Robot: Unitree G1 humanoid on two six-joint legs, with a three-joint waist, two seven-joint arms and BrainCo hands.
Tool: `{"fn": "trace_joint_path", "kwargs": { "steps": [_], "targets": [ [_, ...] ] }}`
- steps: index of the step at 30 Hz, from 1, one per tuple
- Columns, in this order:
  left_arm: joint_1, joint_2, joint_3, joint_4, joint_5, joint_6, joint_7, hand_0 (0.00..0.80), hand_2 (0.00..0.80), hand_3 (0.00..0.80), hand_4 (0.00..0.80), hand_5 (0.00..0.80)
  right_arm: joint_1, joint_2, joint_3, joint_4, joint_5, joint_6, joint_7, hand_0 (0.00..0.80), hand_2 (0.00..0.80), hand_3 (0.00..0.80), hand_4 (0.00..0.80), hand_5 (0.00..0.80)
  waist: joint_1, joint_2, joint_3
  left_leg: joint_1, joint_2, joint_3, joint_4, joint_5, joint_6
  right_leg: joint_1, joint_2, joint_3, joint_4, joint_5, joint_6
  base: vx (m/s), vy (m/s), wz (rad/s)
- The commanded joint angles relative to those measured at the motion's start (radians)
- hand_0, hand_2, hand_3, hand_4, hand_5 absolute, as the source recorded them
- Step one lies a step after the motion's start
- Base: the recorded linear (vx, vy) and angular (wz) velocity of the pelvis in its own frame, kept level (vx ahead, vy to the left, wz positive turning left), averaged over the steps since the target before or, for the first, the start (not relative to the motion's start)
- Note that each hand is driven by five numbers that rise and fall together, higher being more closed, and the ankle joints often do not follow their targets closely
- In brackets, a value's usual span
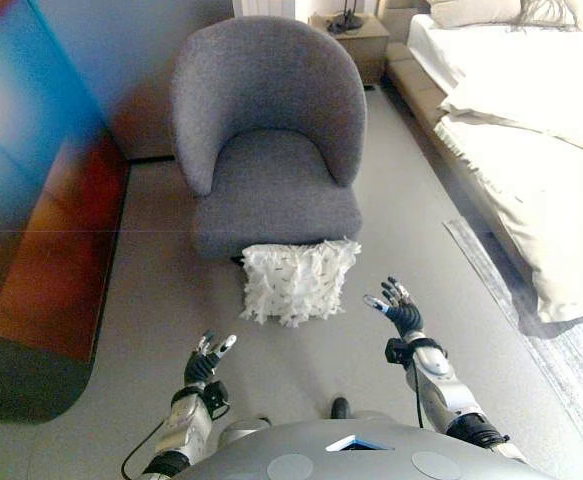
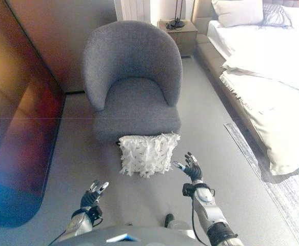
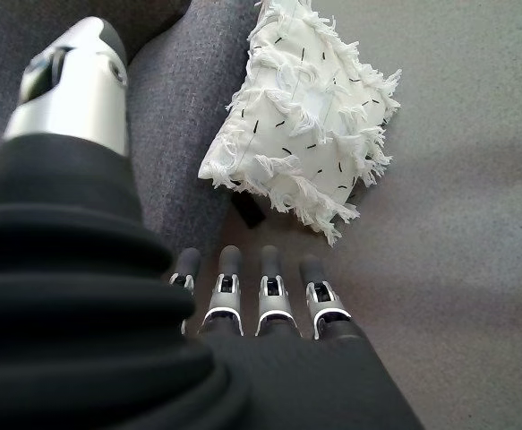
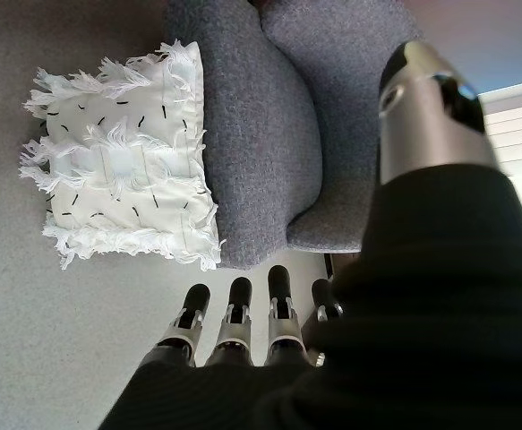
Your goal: Pick up the cushion and take it to the sofa
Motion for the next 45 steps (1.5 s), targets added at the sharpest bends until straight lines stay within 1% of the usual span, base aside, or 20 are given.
{"fn": "trace_joint_path", "kwargs": {
  "steps": [1, 4, 5, 6, 8, 10, 13, 16, 18, 20, 23, 25, 28, 30, 32, 36, 38, 40, 42, 45],
  "targets": [
    [-0.043, 0.010, 0.002, 0.022, -0.028, -0.026, -0.025, 0.000, 0.000, 0.000, 0.000, 0.000, -0.064, 0.027, 0.020, -0.017, 0.023, -0.028, -0.006, 0.000, 0.000, 0.000, 0.000, 0.000, -0.014, -0.032, 0.013, -0.081, -0.070, 0.020, 0.004, 0.064, 0.097, -0.051, -0.070, 0.052, 0.151, 0.026, 0.069, 0.003, 0.154, -0.04],
    [-0.047, 0.017, 0.005, 0.026, -0.007, -0.019, -0.044, 0.000, 0.000, 0.000, 0.000, 0.000, -0.070, 0.035, 0.014, -0.019, 0.029, -0.042, -0.015, 0.000, 0.000, 0.000, 0.000, 0.000, -0.015, -0.031, 0.032, -0.104, -0.091, 0.019, 0.063, 0.042, 0.118, -0.094, -0.104, 0.071, 0.284, 0.059, 0.069, -0.017, 0.138, -0.11],
    [-0.048, 0.021, 0.003, 0.024, 0.003, -0.017, -0.048, 0.000, 0.000, 0.000, 0.000, 0.000, -0.066, 0.037, 0.012, -0.026, 0.033, -0.048, -0.022, 0.000, 0.000, 0.000, 0.000, 0.000, -0.014, -0.029, 0.043, -0.122, -0.104, 0.013, 0.094, 0.032, 0.128, -0.126, -0.120, 0.078, 0.360, 0.103, 0.064, -0.041, 0.163, -0.05],
    [-0.049, 0.025, 0.000, 0.019, 0.015, -0.014, -0.045, 0.000, 0.000, 0.000, 0.000, 0.000, -0.056, 0.039, 0.013, -0.035, 0.037, -0.058, -0.033, 0.000, 0.000, 0.000, 0.000, 0.000, -0.016, -0.018, 0.058, -0.133, -0.114, 0.008, 0.112, 0.023, 0.140, -0.188, -0.135, 0.092, 0.476, 0.183, 0.061, -0.060, 0.225, -0.02],
    [-0.058, 0.040, -0.009, 0.011, 0.031, -0.002, -0.037, 0.000, 0.000, 0.000, 0.000, 0.000, -0.034, 0.038, 0.014, -0.039, 0.059, -0.078, -0.050, 0.000, 0.000, 0.000, 0.000, 0.000, -0.027, 0.009, 0.089, -0.134, -0.120, -0.009, 0.124, 0.011, 0.153, -0.308, -0.136, 0.133, 0.670, 0.281, 0.070, -0.064, 0.261, 0.00],
    [-0.063, 0.060, -0.011, -0.004, 0.011, 0.008, -0.039, 0.000, 0.000, 0.000, 0.000, 0.000, -0.011, 0.035, 0.004, -0.033, 0.076, -0.081, -0.038, 0.000, 0.000, 0.000, 0.000, 0.000, -0.042, 0.023, 0.116, -0.123, -0.124, -0.022, 0.144, 0.003, 0.151, -0.390, -0.122, 0.147, 0.758, 0.300, 0.079, 0.025, 0.211, 0.18],
    [-0.048, 0.068, 0.007, -0.027, -0.038, 0.009, -0.045, 0.000, 0.000, 0.000, 0.000, 0.000, 0.023, 0.032, -0.012, -0.035, 0.062, -0.053, -0.021, 0.000, 0.000, 0.000, 0.000, 0.000, -0.060, 0.017, 0.116, -0.100, -0.142, -0.033, 0.154, -0.014, 0.140, -0.394, -0.102, 0.119, 0.622, 0.291, 0.073, 0.199, 0.079, 0.25],
    [-0.048, 0.064, -0.003, -0.019, -0.037, 0.004, -0.027, 0.000, 0.000, 0.000, 0.000, 0.000, 0.036, 0.022, -0.018, -0.028, 0.075, -0.058, -0.020, 0.000, 0.000, 0.000, 0.000, 0.000, -0.088, -0.017, 0.109, -0.062, -0.183, -0.060, 0.161, -0.059, 0.127, -0.362, -0.076, 0.087, 0.263, 0.248, 0.078, 0.349, -0.066, -0.04],
    [-0.059, 0.065, -0.013, -0.004, -0.042, -0.003, -0.033, 0.000, 0.000, 0.000, 0.000, 0.000, 0.032, 0.011, -0.024, -0.006, 0.089, -0.069, -0.009, 0.000, 0.000, 0.000, 0.000, 0.000, -0.102, -0.026, 0.106, -0.039, -0.195, -0.087, 0.162, -0.082, 0.126, -0.343, -0.054, 0.082, 0.093, 0.227, 0.084, 0.365, -0.067, -0.02],
    [-0.058, 0.065, -0.008, -0.001, -0.032, -0.004, -0.051, 0.000, 0.000, 0.000, 0.000, 0.000, 0.030, 0.005, -0.040, 0.007, 0.095, -0.060, 0.001, 0.000, 0.000, 0.000, 0.000, 0.000, -0.106, -0.030, 0.101, -0.009, -0.196, -0.101, 0.167, -0.104, 0.125, -0.345, -0.047, 0.064, 0.026, 0.240, 0.091, 0.406, -0.068, 0.21],
    [-0.037, 0.058, -0.002, -0.012, -0.013, 0.001, -0.056, 0.000, 0.000, 0.000, 0.000, 0.000, 0.034, 0.013, -0.050, 0.013, 0.086, -0.042, 0.010, 0.000, 0.000, 0.000, 0.000, 0.000, -0.102, -0.043, 0.087, 0.034, -0.187, -0.087, 0.180, -0.145, 0.125, -0.333, -0.065, 0.020, 0.053, 0.243, 0.087, 0.428, -0.111, 0.39],
    [-0.020, 0.047, 0.004, -0.001, -0.010, -0.006, -0.056, 0.000, 0.000, 0.000, 0.000, 0.000, 0.028, 0.018, -0.051, 0.034, 0.077, -0.038, 0.022, 0.000, 0.000, 0.000, 0.000, 0.000, -0.097, -0.047, 0.065, 0.042, -0.172, -0.070, 0.201, -0.116, 0.114, -0.295, -0.064, 0.000, 0.052, 0.209, 0.079, 0.442, -0.163, 0.14],
    [-0.010, 0.036, 0.011, 0.024, -0.029, -0.013, -0.062, 0.000, 0.000, 0.000, 0.000, 0.000, 0.029, 0.024, -0.035, 0.045, 0.067, -0.032, 0.014, 0.000, 0.000, 0.000, 0.000, 0.000, -0.110, -0.043, 0.041, 0.050, -0.138, -0.050, 0.247, -0.064, 0.088, -0.273, -0.031, 0.023, 0.091, 0.169, 0.063, 0.444, -0.185, 0.07],
    [-0.017, 0.029, 0.016, 0.034, -0.048, -0.004, -0.077, 0.000, 0.000, 0.000, 0.000, 0.000, 0.029, 0.016, -0.018, 0.037, 0.058, -0.044, 0.006, 0.000, 0.000, 0.000, 0.000, 0.000, -0.121, -0.036, 0.030, 0.030, -0.109, -0.067, 0.321, 0.041, 0.057, -0.262, -0.003, 0.063, 0.138, 0.144, 0.038, 0.436, -0.232, 0.24],
    [-0.035, 0.027, -0.003, 0.035, -0.042, -0.004, -0.070, 0.000, 0.000, 0.000, 0.000, 0.000, 0.028, 0.006, 0.000, 0.023, 0.068, -0.056, -0.012, 0.000, 0.000, 0.000, 0.000, 0.000, -0.130, -0.047, 0.026, -0.011, -0.098, -0.078, 0.399, 0.094, 0.034, -0.237, 0.016, 0.104, 0.143, 0.130, 0.016, 0.415, -0.233, 0.33],
    [-0.079, 0.015, -0.038, 0.040, -0.069, -0.020, -0.038, 0.000, 0.000, 0.000, 0.000, 0.000, 0.038, -0.017, -0.003, 0.027, 0.050, -0.048, -0.012, 0.000, 0.000, 0.000, 0.000, 0.000, -0.150, -0.063, 0.006, -0.076, -0.081, -0.074, 0.572, 0.198, 0.001, -0.179, 0.053, 0.139, 0.128, 0.096, -0.029, 0.347, -0.209, -0.37],
    [-0.089, 0.015, -0.043, 0.031, -0.074, -0.031, -0.030, 0.000, 0.000, 0.000, 0.000, 0.000, 0.042, -0.032, -0.010, 0.040, 0.033, -0.042, 0.003, 0.000, 0.000, 0.000, 0.000, 0.000, -0.147, -0.079, 0.005, -0.160, -0.102, -0.071, 0.729, 0.213, 0.004, -0.155, 0.053, 0.153, 0.132, 0.080, -0.046, 0.249, -0.181, -0.23],
    [-0.094, 0.024, -0.034, 0.012, -0.077, -0.020, -0.027, 0.000, 0.000, 0.000, 0.000, 0.000, 0.042, -0.040, -0.015, 0.062, 0.005, -0.025, -0.008, 0.000, 0.000, 0.000, 0.000, 0.000, -0.137, -0.090, 0.010, -0.236, -0.075, -0.044, 0.778, 0.207, 0.012, -0.130, 0.050, 0.153, 0.141, 0.060, -0.061, 0.197, -0.161, -0.24],
    [-0.090, 0.035, -0.033, -0.006, -0.074, -0.012, -0.013, 0.000, 0.000, 0.000, 0.000, 0.000, 0.023, -0.036, -0.022, 0.113, 0.031, -0.010, -0.004, 0.000, 0.000, 0.000, 0.000, 0.000, -0.114, -0.097, 0.022, -0.291, -0.044, -0.044, 0.703, 0.170, 0.041, -0.102, 0.050, 0.168, 0.144, 0.038, -0.064, 0.207, -0.102, -0.16],
    [-0.072, 0.050, -0.022, -0.001, -0.081, -0.016, 0.002, 0.000, 0.000, 0.000, 0.000, 0.000, -0.018, -0.018, -0.022, 0.204, 0.095, -0.005, 0.025, 0.000, 0.000, 0.000, 0.000, 0.000, -0.070, -0.086, 0.034, -0.304, -0.068, -0.117, 0.522, 0.169, 0.066, -0.079, 0.072, 0.211, 0.146, 0.011, -0.056, 0.183, 0.016, -0.26]
  ]
}}
